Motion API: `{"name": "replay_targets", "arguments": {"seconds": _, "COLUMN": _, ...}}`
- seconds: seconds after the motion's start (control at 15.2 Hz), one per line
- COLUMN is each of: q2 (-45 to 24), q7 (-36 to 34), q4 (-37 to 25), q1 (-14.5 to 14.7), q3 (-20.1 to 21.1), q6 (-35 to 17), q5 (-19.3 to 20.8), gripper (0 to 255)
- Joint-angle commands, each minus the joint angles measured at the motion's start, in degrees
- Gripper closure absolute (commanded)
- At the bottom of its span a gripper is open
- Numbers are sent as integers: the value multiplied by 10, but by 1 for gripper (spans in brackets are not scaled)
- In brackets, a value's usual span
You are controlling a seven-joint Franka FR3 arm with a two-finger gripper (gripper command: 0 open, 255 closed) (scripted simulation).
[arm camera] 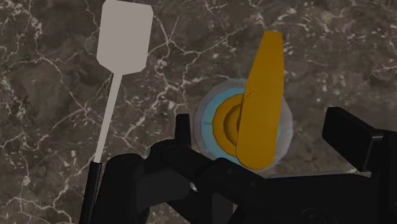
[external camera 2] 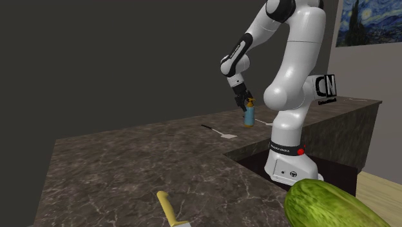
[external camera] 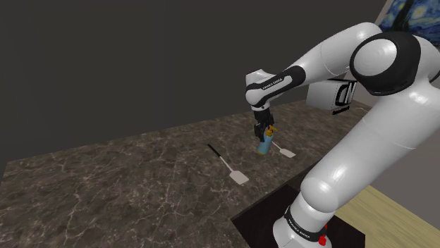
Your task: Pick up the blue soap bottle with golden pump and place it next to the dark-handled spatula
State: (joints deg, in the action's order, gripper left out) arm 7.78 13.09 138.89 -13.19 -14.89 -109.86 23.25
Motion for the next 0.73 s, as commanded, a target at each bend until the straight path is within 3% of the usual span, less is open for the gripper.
{"name": "replay_targets", "arguments": {"seconds": 0.0, "q2": 0, "q7": 0, "q4": 0, "q1": 0, "q3": 0, "q6": 0, "q5": 0, "gripper": 0}}
{"name": "replay_targets", "arguments": {"seconds": 0.33, "q2": 9, "q7": 6, "q4": -61, "q1": 13, "q3": 15, "q6": 73, "q5": -19, "gripper": 0}}
{"name": "replay_targets", "arguments": {"seconds": 0.66, "q2": 9, "q7": 6, "q4": -61, "q1": 13, "q3": 15, "q6": 73, "q5": -19, "gripper": 0}}
